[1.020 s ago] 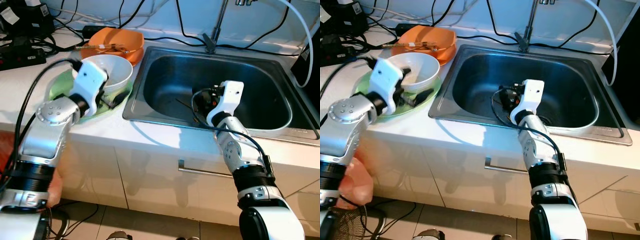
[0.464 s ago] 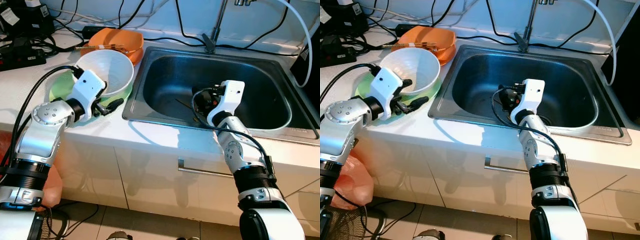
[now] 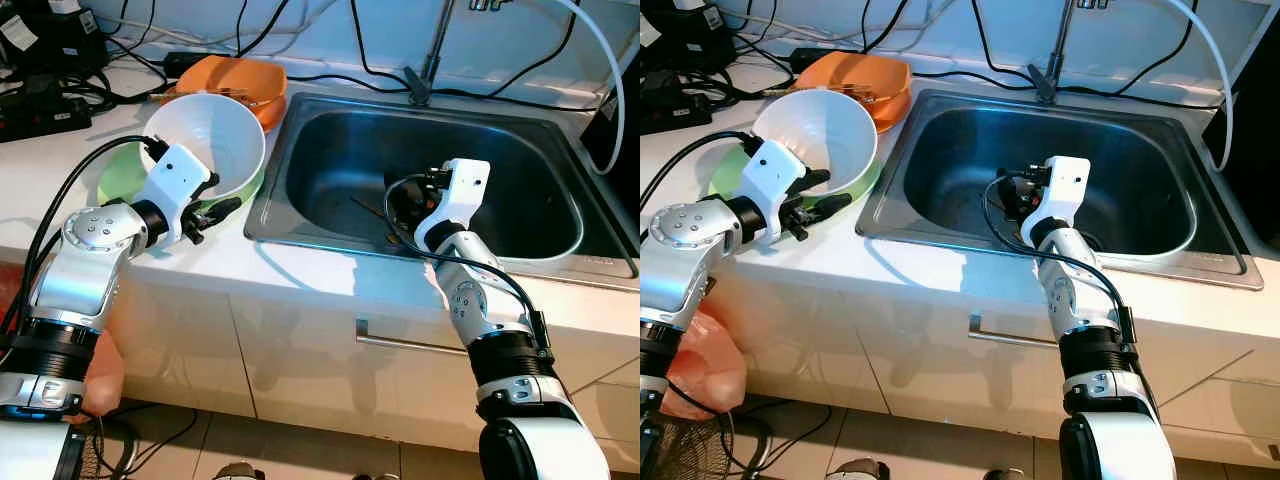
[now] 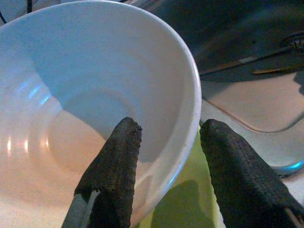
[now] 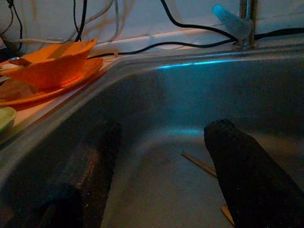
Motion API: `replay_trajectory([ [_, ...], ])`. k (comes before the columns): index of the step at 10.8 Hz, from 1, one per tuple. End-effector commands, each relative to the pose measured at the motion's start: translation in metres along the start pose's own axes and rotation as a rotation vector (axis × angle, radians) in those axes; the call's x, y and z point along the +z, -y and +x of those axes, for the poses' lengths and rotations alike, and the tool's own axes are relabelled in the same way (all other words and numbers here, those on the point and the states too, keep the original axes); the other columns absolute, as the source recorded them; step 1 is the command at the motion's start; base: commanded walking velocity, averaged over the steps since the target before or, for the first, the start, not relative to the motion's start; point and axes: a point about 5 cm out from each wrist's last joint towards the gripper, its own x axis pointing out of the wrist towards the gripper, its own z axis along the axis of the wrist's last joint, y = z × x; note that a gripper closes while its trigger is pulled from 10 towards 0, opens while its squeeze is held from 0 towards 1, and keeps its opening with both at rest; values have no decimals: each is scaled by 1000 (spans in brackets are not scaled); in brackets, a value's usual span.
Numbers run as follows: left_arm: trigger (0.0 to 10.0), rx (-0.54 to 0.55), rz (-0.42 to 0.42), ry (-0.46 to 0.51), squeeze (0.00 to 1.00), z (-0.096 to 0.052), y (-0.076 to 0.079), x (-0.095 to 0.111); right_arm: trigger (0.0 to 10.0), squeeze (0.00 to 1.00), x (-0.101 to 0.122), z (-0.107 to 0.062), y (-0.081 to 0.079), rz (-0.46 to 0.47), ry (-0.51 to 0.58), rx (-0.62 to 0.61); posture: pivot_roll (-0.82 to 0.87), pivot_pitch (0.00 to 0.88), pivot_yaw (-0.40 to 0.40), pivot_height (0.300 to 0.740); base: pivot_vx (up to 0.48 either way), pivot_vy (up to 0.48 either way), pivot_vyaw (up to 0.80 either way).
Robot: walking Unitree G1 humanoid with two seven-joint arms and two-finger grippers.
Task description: Kitchen organization
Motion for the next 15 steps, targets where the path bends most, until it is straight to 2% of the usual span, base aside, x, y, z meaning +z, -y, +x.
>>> replay_trajectory([
  [1,0,-8,-1,-26,0,-1,1,-6,10000,0,0,-3,5,-6,-5,-9,134,71,-24,740,0,0,0],
  [5,0,22,-2,-14,0,0,2,-8,10000,0,0,-2,6,4,-10,-18,135,72,-30,740,0,0,0],
  [7,0,105,12,32,0,1,1,-7,10000,0,-1,-2,7,10,-14,-22,135,70,-32,740,0,0,0],
  [10,0,203,120,92,0,3,-1,0,10000,0,1,-1,8,14,-12,-24,132,65,-32,740,0,0,0],
  [11,0,241,186,127,0,4,1,5,10000,0,1,-1,8,17,-12,-24,133,65,-33,740,0,0,0],
  [13,0,252,225,142,0,7,8,3,10000,0,1,-1,8,18,-13,-24,131,62,-36,740,0,0,0],
  [15,0,256,215,142,0,10,11,-1,10000,0,2,-1,9,15,-13,-23,131,61,-38,740,0,0,0],
])
